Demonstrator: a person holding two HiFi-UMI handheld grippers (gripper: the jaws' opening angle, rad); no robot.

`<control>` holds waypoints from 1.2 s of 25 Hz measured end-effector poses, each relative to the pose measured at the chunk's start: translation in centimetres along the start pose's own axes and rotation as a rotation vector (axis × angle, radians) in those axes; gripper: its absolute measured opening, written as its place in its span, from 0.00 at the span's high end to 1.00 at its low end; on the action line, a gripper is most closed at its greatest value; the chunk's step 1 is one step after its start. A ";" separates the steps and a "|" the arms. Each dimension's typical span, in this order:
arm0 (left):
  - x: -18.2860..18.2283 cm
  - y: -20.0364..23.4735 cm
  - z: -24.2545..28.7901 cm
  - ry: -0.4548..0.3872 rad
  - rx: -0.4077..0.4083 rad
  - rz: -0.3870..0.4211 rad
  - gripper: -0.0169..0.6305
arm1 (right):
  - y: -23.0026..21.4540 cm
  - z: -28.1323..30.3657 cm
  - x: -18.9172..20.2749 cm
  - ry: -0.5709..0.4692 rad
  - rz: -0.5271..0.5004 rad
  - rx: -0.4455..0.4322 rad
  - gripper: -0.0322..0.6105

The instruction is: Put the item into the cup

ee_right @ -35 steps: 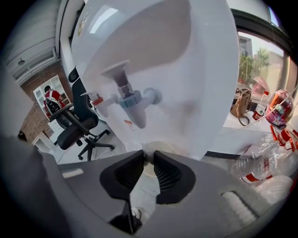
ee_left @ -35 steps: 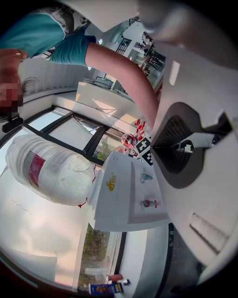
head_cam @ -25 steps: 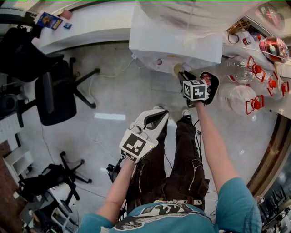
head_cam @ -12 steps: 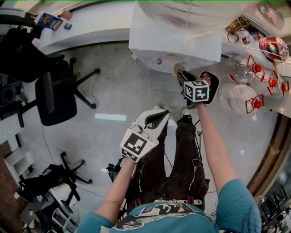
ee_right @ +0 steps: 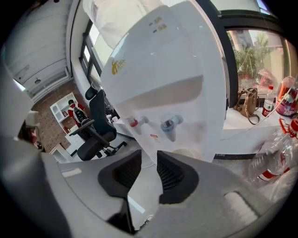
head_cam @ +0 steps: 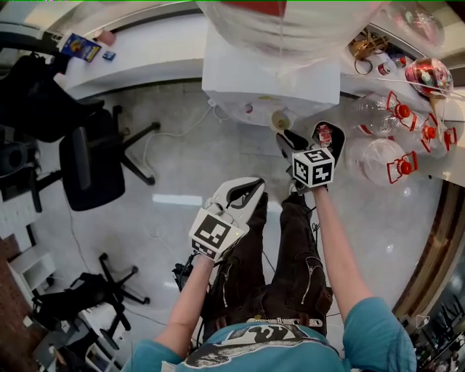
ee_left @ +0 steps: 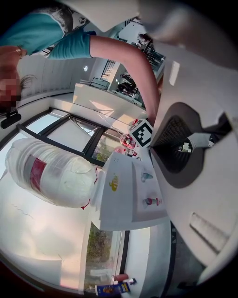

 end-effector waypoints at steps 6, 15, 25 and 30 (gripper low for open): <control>-1.2 -0.1 -0.8 0.005 -0.003 0.031 0.96 | 2.8 -3.8 -1.8 -0.073 0.003 -0.032 0.80; -4.4 -1.1 -2.5 -0.012 0.008 0.084 0.95 | 7.0 -11.2 -5.1 -0.211 0.033 -0.064 0.84; -4.0 -2.9 -4.5 0.039 0.066 0.127 0.95 | 11.4 -17.5 -6.0 -0.277 0.023 -0.089 0.85; -4.0 -4.0 -4.6 0.054 0.079 0.148 0.95 | 12.5 -19.6 -4.7 -0.253 0.020 -0.109 0.86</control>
Point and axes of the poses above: the fingertips, and each gripper's own axes: z forward along the fingers, y to its left, x out of its underside, the point moved 9 cm from there along -z, backward along the fingers
